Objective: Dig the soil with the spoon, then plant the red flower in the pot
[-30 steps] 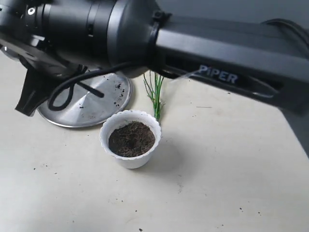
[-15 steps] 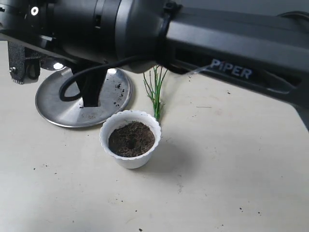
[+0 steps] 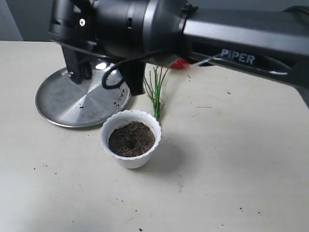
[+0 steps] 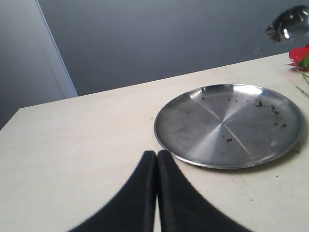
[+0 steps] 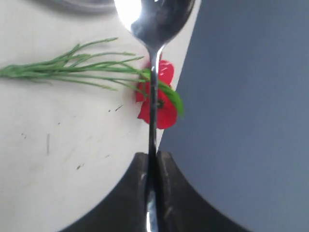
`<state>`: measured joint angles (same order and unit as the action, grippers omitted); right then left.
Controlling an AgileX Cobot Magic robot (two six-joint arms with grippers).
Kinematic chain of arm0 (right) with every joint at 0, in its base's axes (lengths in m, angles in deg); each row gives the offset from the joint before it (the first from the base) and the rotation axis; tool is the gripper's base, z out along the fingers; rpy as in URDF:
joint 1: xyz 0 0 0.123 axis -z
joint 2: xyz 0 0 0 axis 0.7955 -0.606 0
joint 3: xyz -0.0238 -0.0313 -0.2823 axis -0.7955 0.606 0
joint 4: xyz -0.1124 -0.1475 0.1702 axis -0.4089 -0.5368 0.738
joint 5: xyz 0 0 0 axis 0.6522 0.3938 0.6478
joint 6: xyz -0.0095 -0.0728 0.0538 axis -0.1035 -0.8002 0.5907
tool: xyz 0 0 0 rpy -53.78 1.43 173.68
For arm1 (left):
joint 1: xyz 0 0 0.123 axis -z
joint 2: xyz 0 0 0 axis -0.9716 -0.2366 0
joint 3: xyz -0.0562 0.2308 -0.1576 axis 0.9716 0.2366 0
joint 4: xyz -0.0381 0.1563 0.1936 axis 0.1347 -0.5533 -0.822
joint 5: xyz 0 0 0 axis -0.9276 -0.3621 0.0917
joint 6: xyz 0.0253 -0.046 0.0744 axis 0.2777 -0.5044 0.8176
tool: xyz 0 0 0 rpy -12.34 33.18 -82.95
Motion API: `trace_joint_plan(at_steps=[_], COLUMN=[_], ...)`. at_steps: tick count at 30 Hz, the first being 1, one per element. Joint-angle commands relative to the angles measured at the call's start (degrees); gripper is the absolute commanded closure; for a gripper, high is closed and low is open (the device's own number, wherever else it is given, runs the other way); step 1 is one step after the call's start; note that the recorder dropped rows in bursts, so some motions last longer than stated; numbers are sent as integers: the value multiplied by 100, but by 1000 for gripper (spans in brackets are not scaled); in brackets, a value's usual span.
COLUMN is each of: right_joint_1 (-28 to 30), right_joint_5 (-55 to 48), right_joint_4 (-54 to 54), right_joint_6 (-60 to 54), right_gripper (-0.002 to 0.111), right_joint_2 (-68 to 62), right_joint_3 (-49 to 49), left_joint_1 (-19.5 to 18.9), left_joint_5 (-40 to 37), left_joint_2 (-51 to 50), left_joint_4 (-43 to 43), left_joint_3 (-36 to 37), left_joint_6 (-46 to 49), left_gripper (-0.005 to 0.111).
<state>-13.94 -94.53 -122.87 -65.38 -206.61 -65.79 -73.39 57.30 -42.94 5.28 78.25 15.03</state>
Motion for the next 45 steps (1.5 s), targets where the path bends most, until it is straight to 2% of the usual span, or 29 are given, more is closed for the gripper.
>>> trace_joint_plan(at_steps=[1, 9, 16, 26, 45], right_joint_1=[171, 198, 185, -241, -847], right_joint_5=[-23, -23, -23, -23, 172], right_joint_4=[-255, -85, -394, -1122, -1052], right_joint_6=[-13, -3, -355, -497, -829], right_gripper=[109, 109, 109, 109, 109], right_joint_2=[398, 1386, 1575, 1575, 910], right_joint_3=[854, 2363, 3131, 3228, 3228], left_joint_1=[9, 9, 9, 9, 9], left_joint_5=[37, 37, 24, 24, 24], left_joint_2=[24, 24, 24, 24, 24], left_joint_4=[-4, -4, -4, -4, -4], left_joint_3=[11, 11, 11, 11, 11], left_joint_6=[-28, -28, -28, -28, -28], left_gripper=[106, 106, 106, 106, 106])
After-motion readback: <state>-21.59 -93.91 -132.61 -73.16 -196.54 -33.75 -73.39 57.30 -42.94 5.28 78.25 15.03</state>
